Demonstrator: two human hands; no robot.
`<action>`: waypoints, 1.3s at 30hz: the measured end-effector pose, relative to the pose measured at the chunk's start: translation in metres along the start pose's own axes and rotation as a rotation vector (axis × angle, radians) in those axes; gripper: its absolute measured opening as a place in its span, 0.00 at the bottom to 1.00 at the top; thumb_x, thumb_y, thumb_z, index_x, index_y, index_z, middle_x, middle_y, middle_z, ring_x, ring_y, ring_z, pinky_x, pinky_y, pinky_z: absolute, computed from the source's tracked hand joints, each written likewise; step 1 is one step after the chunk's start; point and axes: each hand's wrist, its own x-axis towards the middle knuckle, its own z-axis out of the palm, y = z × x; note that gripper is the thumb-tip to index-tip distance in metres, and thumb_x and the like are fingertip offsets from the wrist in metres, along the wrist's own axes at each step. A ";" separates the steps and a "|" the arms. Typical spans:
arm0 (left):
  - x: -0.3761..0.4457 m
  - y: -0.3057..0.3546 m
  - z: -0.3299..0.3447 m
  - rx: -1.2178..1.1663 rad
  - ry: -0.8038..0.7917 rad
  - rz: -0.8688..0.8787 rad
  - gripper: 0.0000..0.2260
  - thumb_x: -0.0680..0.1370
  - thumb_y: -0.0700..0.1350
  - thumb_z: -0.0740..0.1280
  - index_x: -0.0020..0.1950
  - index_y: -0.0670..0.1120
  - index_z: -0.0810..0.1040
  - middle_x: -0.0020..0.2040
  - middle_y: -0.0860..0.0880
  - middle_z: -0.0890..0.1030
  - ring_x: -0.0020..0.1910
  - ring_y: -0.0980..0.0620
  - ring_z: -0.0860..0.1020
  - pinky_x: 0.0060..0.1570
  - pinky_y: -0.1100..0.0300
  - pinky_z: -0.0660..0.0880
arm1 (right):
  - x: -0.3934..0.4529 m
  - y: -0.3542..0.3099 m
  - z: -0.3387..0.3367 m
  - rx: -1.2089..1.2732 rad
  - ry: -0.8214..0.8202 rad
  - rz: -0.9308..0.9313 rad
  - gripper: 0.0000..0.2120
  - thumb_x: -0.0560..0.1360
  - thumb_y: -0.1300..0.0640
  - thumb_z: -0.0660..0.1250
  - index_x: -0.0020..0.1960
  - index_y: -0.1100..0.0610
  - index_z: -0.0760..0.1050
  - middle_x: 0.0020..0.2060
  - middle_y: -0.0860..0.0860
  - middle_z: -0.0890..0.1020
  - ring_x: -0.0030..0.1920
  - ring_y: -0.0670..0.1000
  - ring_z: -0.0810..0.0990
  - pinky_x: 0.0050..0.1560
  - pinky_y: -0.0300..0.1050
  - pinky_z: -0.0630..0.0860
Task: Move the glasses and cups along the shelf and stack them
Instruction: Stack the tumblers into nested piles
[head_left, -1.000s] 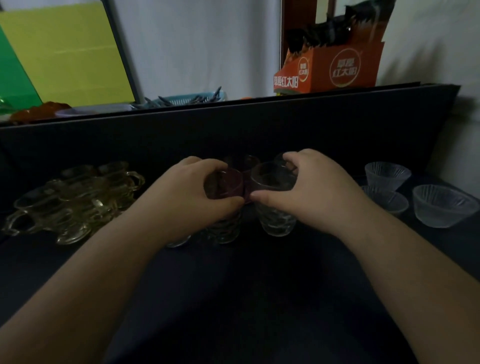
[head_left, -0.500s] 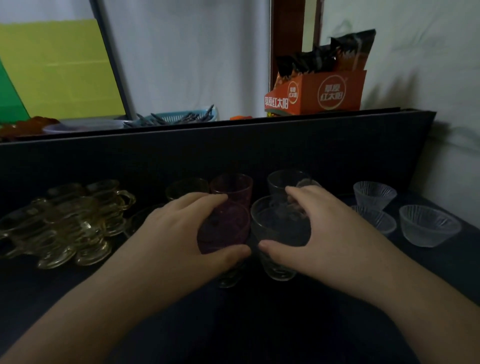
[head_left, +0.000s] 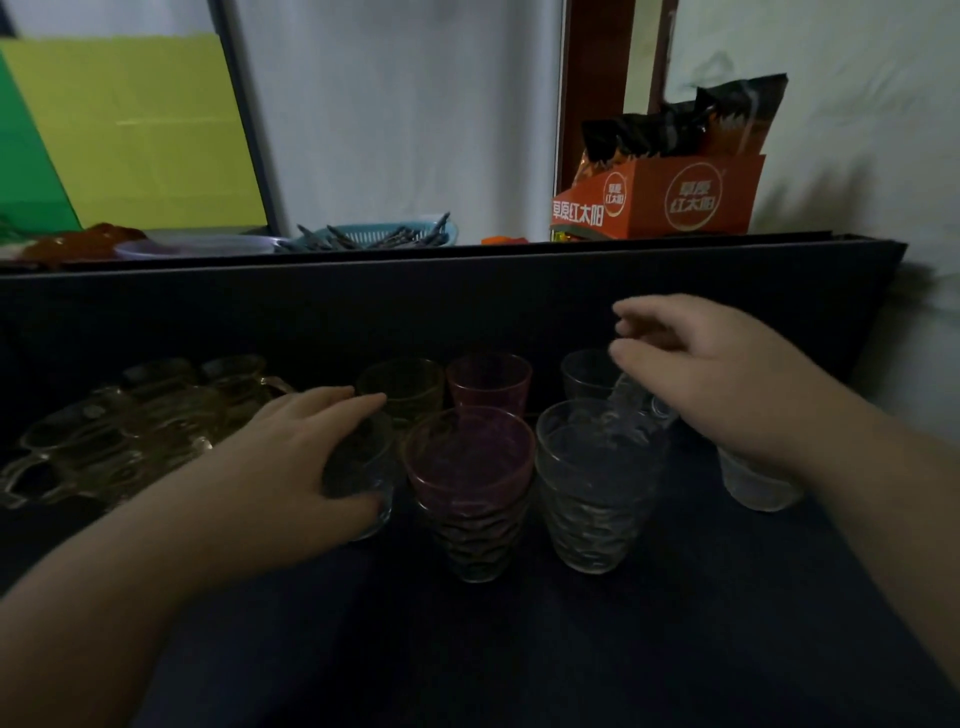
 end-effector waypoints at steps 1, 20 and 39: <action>0.002 -0.001 0.004 0.025 0.019 0.009 0.48 0.58 0.74 0.53 0.77 0.62 0.51 0.78 0.55 0.55 0.76 0.52 0.53 0.73 0.56 0.54 | 0.008 -0.005 0.002 -0.054 -0.020 -0.022 0.26 0.77 0.45 0.65 0.73 0.49 0.69 0.61 0.42 0.77 0.57 0.39 0.75 0.51 0.34 0.70; 0.008 -0.013 0.031 -0.173 0.225 0.005 0.47 0.59 0.73 0.64 0.76 0.58 0.59 0.72 0.58 0.63 0.69 0.57 0.64 0.68 0.57 0.65 | 0.091 -0.034 0.049 -0.552 -0.448 -0.049 0.46 0.66 0.35 0.75 0.77 0.53 0.63 0.71 0.51 0.73 0.67 0.52 0.75 0.65 0.48 0.73; 0.016 -0.011 0.037 -0.216 0.270 0.046 0.48 0.58 0.74 0.62 0.75 0.55 0.64 0.70 0.58 0.66 0.64 0.59 0.69 0.64 0.57 0.69 | 0.084 0.017 0.025 -0.762 -0.532 0.038 0.49 0.65 0.33 0.75 0.79 0.47 0.58 0.72 0.50 0.66 0.69 0.55 0.70 0.66 0.51 0.72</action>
